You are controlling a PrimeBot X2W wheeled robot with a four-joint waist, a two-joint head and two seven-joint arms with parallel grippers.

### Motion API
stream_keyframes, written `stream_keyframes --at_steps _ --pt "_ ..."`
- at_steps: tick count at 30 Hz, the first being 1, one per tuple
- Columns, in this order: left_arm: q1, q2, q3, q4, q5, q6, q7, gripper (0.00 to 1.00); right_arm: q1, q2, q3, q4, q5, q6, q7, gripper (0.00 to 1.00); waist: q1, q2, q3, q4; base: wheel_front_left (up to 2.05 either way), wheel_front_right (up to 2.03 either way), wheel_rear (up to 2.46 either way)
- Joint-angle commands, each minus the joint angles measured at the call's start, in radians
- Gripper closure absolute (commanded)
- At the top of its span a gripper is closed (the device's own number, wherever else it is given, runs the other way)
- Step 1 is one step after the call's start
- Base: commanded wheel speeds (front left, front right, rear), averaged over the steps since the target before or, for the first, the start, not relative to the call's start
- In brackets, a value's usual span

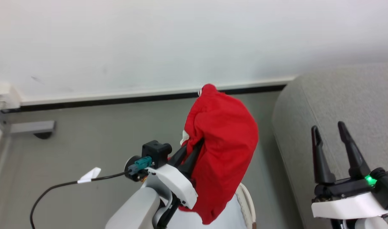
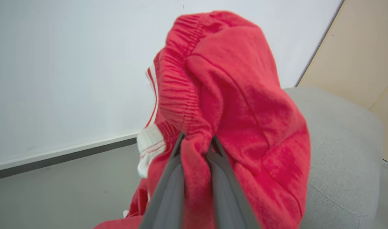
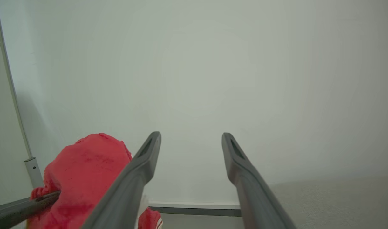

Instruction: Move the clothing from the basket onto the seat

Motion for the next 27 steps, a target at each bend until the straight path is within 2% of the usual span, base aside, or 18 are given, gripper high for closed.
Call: stream_keyframes --at_steps 1,10,14,21,27 --pt "0.013 0.011 0.003 -0.034 -0.002 0.003 -0.002 1.00 0.018 -0.007 0.008 0.004 0.013 -0.002 0.001 0.00 0.0003 0.0000 -0.035 0.029 0.00 0.00 0.00" --pt "-0.004 0.053 0.030 -0.281 -0.021 0.044 0.068 1.00 0.041 -0.007 0.064 0.019 0.024 -0.002 0.001 0.00 0.0003 0.0000 -0.055 0.052 0.00 0.00 0.00" --pt "-0.002 0.074 0.042 -0.349 -0.026 0.070 0.098 1.00 0.040 -0.005 0.079 0.021 0.026 -0.002 0.001 0.00 0.0003 0.0000 -0.059 0.049 0.00 0.00 0.00" --pt "0.030 0.096 0.050 -0.406 -0.035 0.095 0.122 1.00 0.036 -0.014 0.101 0.023 0.035 -0.002 0.001 0.00 0.0003 0.0000 -0.065 0.038 0.00 0.00 0.00" --pt "0.049 0.090 0.046 -0.411 -0.049 0.106 0.121 1.00 0.032 -0.028 0.154 0.022 0.052 -0.002 0.001 0.00 0.0003 0.0000 -0.072 0.035 0.00 0.00 0.00"
